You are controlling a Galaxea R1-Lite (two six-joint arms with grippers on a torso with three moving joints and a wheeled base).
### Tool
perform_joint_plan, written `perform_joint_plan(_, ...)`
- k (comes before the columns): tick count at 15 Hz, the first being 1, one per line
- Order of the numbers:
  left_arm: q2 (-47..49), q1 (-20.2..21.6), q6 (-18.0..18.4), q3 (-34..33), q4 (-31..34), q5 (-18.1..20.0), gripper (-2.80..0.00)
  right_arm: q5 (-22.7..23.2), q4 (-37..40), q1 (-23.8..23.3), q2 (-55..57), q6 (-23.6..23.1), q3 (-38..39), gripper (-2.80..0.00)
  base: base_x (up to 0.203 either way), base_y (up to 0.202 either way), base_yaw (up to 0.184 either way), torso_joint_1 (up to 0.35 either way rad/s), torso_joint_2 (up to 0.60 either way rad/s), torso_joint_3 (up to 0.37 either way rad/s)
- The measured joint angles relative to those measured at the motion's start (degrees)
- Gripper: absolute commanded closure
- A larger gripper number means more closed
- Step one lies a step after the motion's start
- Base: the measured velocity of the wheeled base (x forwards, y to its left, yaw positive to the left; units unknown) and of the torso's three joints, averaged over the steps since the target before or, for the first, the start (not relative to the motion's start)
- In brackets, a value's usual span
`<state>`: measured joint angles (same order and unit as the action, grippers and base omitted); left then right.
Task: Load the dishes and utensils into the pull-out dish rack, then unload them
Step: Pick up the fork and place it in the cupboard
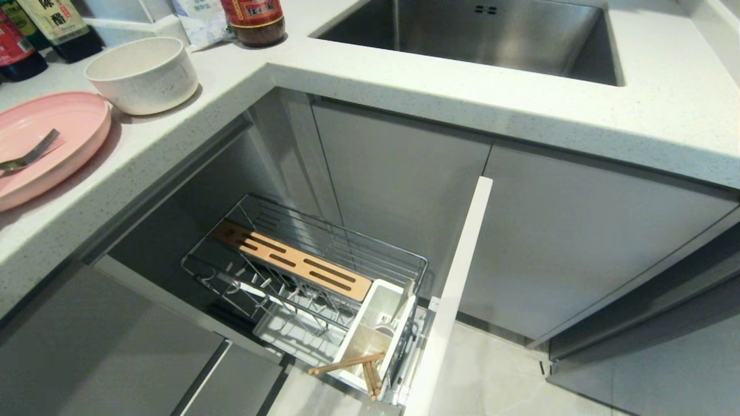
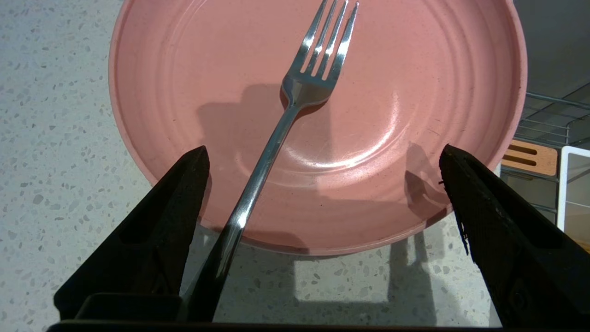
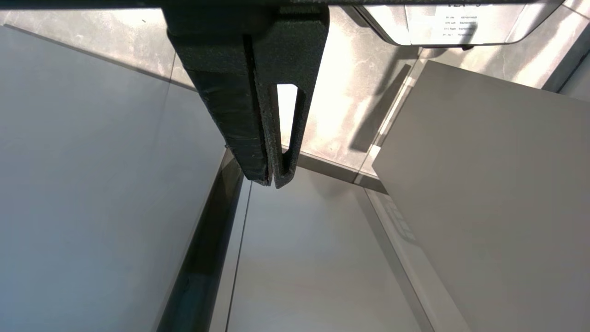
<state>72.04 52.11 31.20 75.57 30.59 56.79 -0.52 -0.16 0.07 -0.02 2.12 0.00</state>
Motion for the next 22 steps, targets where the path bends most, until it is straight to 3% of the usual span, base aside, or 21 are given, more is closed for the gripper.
perform_joint_plan(22, 1.74, -0.46, 0.0, 0.17, 0.0, 0.02, -2.8, 0.0, 0.0, 0.0, -0.02, 0.0, 0.0, 0.0, 0.0, 0.0, 0.0, 0.0, 0.0, 0.0)
